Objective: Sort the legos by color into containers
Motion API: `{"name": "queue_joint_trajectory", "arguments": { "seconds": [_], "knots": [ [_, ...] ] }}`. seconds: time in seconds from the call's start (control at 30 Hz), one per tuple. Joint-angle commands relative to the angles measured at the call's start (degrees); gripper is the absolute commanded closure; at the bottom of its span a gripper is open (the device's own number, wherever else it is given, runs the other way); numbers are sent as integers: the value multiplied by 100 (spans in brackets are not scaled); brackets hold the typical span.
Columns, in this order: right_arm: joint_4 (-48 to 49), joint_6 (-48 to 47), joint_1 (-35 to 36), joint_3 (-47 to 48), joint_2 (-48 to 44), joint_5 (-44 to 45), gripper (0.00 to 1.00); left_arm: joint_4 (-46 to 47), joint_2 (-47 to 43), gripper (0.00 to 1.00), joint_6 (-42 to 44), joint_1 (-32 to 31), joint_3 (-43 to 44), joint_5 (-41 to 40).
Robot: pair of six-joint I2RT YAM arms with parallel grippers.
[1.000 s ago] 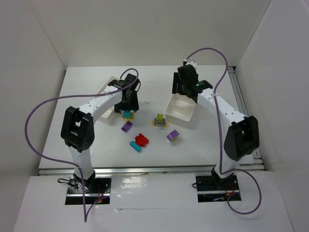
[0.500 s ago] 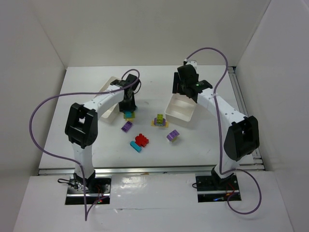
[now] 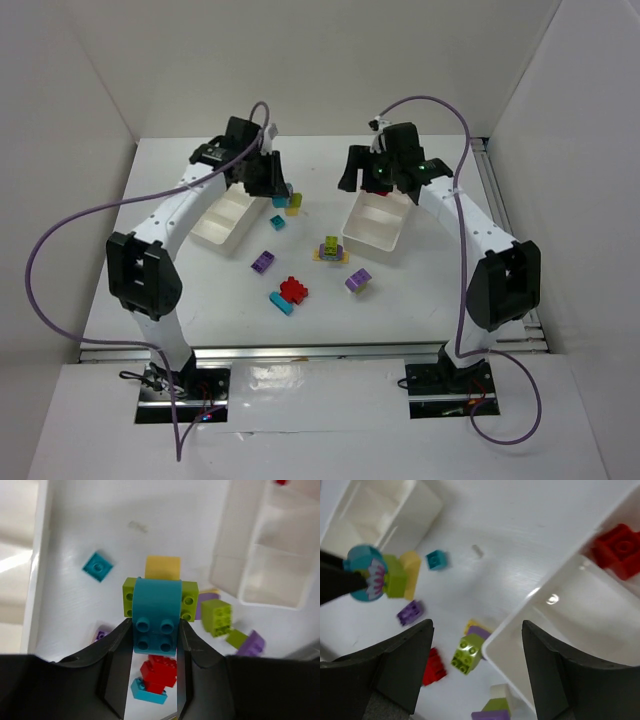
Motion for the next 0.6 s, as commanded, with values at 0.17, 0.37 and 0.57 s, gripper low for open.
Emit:
{"name": "queue_joint_trajectory", "arguments": {
  "seconds": [0.17, 0.37, 0.57],
  "knots": [
    [459, -269, 42, 268, 166, -3236, 14, 1200, -365, 100, 165, 946, -109, 4002],
    [582, 223, 218, 330, 297, -2770, 13, 1481, -409, 100, -90, 1008, -390, 3828],
    [1627, 1163, 472, -13, 376, -2788, 12, 1631, -708, 100, -276, 947, -785, 3564]
  ]
}}
